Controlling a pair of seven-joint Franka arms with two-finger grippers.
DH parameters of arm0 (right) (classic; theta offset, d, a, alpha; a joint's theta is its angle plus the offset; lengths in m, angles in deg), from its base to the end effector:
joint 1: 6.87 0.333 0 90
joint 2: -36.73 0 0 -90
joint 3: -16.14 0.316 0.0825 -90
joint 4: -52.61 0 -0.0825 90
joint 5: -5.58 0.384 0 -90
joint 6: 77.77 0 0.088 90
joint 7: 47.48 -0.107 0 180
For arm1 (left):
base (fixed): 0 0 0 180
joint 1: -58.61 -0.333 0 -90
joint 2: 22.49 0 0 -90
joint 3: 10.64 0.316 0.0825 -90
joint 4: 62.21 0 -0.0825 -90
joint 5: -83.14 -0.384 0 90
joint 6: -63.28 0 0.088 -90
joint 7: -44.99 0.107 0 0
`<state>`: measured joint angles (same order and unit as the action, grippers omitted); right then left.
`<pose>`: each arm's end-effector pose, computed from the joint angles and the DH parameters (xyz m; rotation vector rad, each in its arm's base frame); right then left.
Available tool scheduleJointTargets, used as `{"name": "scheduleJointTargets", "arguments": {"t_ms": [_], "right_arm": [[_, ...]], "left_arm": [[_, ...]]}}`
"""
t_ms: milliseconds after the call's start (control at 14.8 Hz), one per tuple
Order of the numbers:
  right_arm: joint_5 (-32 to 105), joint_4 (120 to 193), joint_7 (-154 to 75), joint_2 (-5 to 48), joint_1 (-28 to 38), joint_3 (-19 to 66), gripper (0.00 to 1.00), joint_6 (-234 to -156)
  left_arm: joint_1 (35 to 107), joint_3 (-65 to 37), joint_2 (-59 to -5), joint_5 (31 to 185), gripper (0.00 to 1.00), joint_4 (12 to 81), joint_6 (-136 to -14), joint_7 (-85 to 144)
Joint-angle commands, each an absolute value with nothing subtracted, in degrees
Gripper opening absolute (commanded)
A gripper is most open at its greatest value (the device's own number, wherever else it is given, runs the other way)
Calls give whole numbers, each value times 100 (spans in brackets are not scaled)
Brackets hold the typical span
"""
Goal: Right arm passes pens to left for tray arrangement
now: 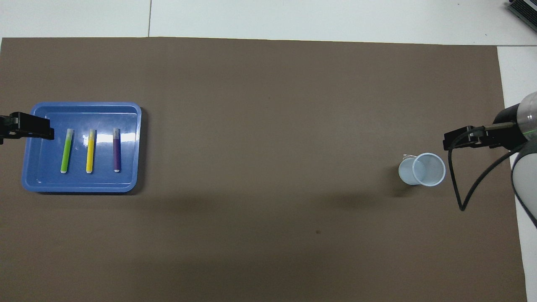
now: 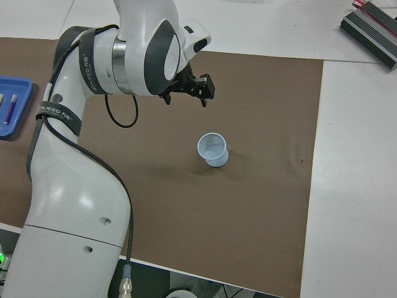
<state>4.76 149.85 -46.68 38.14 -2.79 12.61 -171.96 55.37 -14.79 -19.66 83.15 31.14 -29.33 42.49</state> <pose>0.5500 0.0035 0.5845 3.1283 0.0389 -0.0449 0.5433 -0.0097 0.6279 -3.1385 -0.0436 -0.0572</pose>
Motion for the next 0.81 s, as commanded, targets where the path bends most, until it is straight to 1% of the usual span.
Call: {"name": "scheduleJointTargets", "arguments": {"t_ms": [0, 741], "right_arm": [[514, 15079, -4599, 3919, -309, 1263, 100, -17199], [514, 15026, -4608, 4015, -309, 1254, 100, -17225]], "left_arm": [[5509, -1494, -2039, 8411, 100, 2955, -2734, 4358], [5509, -1486, -2039, 8631, 100, 2963, -2672, 4358]]}}
